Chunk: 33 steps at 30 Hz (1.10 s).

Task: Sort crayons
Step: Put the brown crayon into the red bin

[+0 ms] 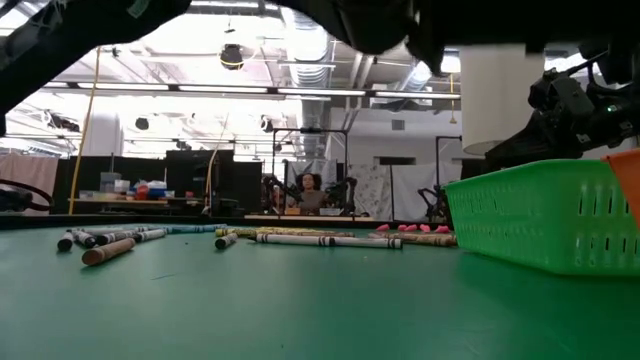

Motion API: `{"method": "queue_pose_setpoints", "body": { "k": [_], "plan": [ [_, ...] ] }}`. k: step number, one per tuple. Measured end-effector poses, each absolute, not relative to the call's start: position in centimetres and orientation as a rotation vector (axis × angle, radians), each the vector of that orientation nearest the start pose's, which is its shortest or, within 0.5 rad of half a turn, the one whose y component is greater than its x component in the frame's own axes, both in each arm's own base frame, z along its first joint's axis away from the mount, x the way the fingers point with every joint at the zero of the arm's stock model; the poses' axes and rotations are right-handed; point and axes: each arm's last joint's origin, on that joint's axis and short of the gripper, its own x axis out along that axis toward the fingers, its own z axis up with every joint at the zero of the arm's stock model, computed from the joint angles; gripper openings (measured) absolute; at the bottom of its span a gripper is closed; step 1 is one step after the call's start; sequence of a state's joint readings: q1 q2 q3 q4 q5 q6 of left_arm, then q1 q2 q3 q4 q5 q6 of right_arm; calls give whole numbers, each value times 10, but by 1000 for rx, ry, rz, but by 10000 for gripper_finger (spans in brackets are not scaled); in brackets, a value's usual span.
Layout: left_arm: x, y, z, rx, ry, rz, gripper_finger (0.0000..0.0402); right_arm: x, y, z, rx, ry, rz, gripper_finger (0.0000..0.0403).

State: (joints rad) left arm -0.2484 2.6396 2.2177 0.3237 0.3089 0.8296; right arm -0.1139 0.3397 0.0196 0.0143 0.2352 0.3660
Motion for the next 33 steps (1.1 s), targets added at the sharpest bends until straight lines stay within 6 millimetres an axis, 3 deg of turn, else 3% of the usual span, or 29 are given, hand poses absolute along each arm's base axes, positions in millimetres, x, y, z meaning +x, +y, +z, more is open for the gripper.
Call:
{"method": "queue_pose_setpoints", "body": {
  "k": [6, 27, 33],
  "plan": [
    [569, -171, 159, 933, -96, -625, 0, 112, -20, 142, 337, 241, -398, 68],
    [567, -183, 166, 1128, -226, -588, 0, 112, -20, 142, 329, 242, -398, 68],
    [565, -186, 165, 1107, -238, -637, 0, 112, -20, 142, 330, 242, -398, 68]
  ]
}}
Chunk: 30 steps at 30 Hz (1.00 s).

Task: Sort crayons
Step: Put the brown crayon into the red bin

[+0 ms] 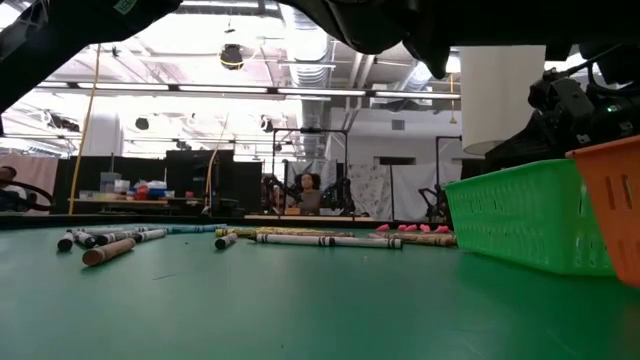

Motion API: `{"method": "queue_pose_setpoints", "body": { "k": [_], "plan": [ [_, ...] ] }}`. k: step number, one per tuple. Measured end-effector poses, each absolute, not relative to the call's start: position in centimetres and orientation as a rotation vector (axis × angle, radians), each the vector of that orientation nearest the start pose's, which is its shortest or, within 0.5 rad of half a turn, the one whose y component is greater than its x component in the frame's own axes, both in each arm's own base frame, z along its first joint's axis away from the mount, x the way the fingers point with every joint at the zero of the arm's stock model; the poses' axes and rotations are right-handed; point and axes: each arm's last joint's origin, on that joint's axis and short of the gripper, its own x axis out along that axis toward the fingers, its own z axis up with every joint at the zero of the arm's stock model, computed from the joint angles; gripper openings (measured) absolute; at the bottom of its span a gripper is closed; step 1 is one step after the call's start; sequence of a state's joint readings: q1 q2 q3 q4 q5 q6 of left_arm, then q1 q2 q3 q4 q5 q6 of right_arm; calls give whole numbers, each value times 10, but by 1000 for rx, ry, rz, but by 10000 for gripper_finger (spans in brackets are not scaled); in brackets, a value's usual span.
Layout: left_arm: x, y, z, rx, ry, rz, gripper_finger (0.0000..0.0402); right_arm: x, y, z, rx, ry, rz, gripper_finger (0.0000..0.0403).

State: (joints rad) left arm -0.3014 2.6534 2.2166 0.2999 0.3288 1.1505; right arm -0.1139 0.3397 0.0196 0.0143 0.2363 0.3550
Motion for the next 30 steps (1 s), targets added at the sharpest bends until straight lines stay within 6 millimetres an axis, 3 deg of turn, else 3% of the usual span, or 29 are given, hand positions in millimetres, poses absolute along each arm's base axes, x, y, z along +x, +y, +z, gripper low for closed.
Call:
{"method": "queue_pose_setpoints", "body": {
  "k": [22, 26, 30],
  "plan": [
    [566, -185, 166, 1127, -236, -603, 71, 112, -20, 142, 333, 241, -398, 68],
    [567, -187, 181, 1143, -284, -371, 73, 112, -20, 142, 332, 241, -398, 68],
    [560, -189, 216, 1150, -389, -32, 73, 112, -20, 142, 332, 241, -398, 68]
  ]
}}
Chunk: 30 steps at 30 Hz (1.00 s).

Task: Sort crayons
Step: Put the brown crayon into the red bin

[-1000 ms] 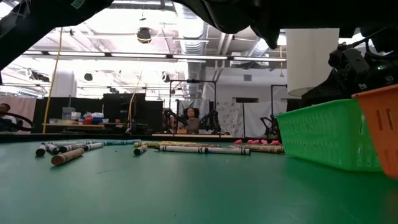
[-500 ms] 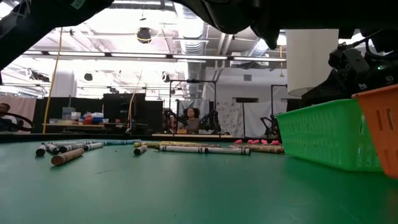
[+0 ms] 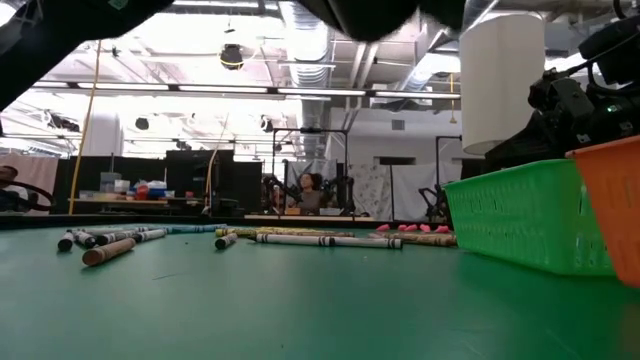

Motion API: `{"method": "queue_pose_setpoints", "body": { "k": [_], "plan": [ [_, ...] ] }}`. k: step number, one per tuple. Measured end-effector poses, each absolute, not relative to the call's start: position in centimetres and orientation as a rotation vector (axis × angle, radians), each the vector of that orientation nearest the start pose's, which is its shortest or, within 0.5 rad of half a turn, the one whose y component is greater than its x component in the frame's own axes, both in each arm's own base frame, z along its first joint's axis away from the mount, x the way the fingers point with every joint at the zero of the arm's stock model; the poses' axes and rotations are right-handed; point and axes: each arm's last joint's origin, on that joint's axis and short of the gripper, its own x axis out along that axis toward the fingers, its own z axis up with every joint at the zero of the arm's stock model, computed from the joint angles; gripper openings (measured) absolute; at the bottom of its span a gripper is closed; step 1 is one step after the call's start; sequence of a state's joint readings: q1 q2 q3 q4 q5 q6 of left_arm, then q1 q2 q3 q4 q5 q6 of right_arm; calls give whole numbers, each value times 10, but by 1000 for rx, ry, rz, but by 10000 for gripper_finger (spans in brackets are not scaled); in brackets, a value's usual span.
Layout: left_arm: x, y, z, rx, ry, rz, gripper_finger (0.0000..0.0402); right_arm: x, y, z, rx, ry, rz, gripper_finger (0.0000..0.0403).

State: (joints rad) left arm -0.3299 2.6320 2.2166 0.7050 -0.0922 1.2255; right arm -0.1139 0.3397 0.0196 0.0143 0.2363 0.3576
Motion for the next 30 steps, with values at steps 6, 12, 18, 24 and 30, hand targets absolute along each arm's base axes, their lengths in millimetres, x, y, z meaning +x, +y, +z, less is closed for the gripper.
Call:
{"method": "queue_pose_setpoints", "body": {
  "k": [6, 12, 18, 24, 30],
  "plan": [
    [542, -171, 294, 971, -184, 147, 73, 112, -20, 142, 332, 242, -398, 68],
    [483, -110, 386, 563, 129, -293, 68, 112, -20, 142, 333, 243, -397, 68],
    [396, -66, 443, 438, 404, -473, 23, 112, -20, 142, 333, 244, -396, 68],
    [321, -67, 461, 453, 603, -424, 2, 112, -20, 142, 333, 244, -396, 68],
    [261, -80, 427, 392, 550, -215, 0, 112, -20, 142, 333, 244, -396, 68]
  ]
}}
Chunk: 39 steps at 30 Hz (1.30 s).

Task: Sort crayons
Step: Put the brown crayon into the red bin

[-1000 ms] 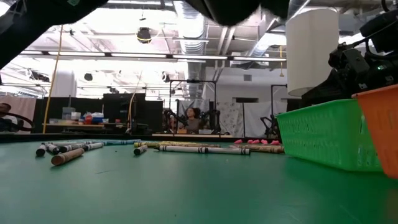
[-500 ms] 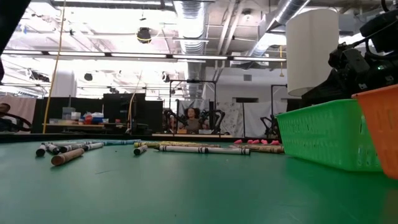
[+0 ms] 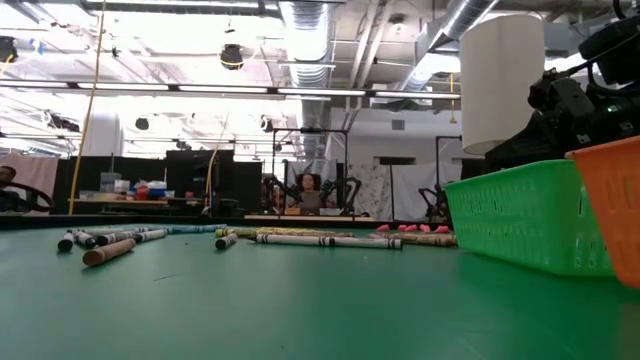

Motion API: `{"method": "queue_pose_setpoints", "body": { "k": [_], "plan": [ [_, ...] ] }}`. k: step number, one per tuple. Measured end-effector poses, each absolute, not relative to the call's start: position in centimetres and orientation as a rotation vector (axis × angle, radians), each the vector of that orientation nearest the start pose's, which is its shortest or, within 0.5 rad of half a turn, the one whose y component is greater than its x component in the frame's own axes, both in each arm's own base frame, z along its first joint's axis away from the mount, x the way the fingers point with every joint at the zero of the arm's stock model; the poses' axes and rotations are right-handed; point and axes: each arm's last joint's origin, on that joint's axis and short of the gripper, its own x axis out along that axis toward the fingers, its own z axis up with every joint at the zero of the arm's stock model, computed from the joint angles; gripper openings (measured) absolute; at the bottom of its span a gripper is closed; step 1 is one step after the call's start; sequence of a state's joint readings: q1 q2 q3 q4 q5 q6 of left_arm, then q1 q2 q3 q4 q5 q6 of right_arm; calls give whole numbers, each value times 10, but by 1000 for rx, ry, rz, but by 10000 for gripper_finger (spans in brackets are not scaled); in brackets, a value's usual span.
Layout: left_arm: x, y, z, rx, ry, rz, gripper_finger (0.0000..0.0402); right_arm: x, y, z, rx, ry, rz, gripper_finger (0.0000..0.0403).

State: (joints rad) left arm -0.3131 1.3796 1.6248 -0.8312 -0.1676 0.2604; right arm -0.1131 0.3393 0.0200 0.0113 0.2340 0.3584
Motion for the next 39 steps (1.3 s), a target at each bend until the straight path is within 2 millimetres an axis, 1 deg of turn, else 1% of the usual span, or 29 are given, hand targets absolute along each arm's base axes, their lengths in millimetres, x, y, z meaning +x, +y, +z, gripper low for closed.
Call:
{"method": "queue_pose_setpoints", "body": {
  "k": [1, 4, 8, 10, 13, 17, 20, 25, 29, 35, 39],
  "plan": [
    [253, -82, 414, 378, 522, -188, 0, 112, -20, 142, 333, 244, -396, 68],
    [227, -87, 376, 293, 365, -121, 0, 112, -20, 142, 335, 244, -396, 68],
    [194, -83, 322, 160, 211, 11, 0, 112, -20, 142, 349, 240, -399, 68],
    [183, -80, 301, 99, 151, 68, 0, 112, -20, 142, 366, 236, -401, 68],
    [172, -76, 283, 15, 69, 91, 0, 112, -20, 142, 392, 231, -405, 68],
    [166, -73, 268, -54, 78, 98, 0, 112, -20, 143, 393, 230, -405, 68],
    [166, -74, 267, -63, 82, 75, 0, 113, -20, 143, 394, 225, -405, 68],
    [169, -80, 261, -12, 118, 53, 0, 113, -20, 144, 394, 216, -405, 68],
    [171, -82, 254, 30, 161, 69, 0, 113, -20, 144, 394, 214, -405, 68],
    [172, -80, 249, 66, 199, 146, 0, 113, -20, 144, 410, 207, -407, 68],
    [171, -78, 248, 58, 204, 198, 0, 113, -20, 144, 427, 203, -408, 68]
  ]
}}
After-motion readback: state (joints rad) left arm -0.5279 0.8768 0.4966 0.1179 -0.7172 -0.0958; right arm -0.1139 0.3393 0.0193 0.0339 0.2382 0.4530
